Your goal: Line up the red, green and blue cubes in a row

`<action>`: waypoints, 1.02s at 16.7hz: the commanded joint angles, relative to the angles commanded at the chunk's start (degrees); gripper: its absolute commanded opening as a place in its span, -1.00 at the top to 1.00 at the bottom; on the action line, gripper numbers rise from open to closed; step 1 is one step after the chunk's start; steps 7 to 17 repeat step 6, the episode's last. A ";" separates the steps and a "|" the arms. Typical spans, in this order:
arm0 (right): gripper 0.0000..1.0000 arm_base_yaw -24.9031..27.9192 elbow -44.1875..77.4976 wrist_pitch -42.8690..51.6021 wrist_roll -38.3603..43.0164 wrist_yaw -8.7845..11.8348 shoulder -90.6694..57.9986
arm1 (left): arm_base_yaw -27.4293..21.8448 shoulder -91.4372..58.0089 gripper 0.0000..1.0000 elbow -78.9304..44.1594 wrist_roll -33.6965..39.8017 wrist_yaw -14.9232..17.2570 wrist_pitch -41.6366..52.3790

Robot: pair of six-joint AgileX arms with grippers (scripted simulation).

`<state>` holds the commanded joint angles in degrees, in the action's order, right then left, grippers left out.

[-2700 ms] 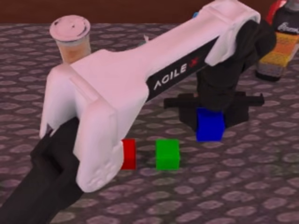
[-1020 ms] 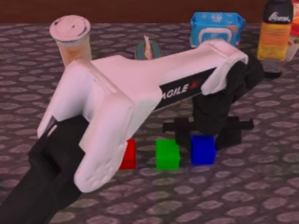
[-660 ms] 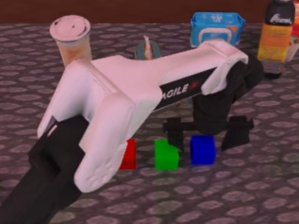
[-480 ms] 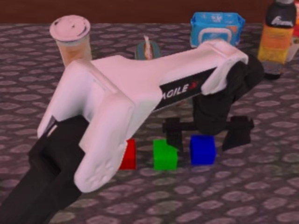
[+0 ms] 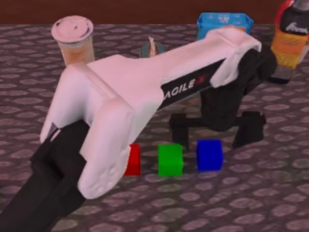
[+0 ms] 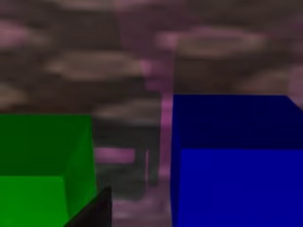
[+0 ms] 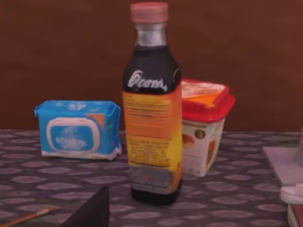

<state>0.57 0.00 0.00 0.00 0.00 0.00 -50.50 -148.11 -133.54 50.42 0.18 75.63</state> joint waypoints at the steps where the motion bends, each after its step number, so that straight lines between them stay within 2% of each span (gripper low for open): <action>1: -1.00 0.00 0.00 0.00 0.00 0.00 0.00 | 0.15 -0.08 -1.00 -2.57 0.03 0.01 2.43; 5: -1.00 0.00 0.00 0.00 0.00 0.00 0.00 | 0.65 -0.01 -1.00 -9.77 -0.05 -0.03 9.45; 17: -1.00 0.00 0.00 0.00 0.00 0.00 0.00 | 0.70 0.05 -1.00 -10.13 -0.08 -0.04 9.80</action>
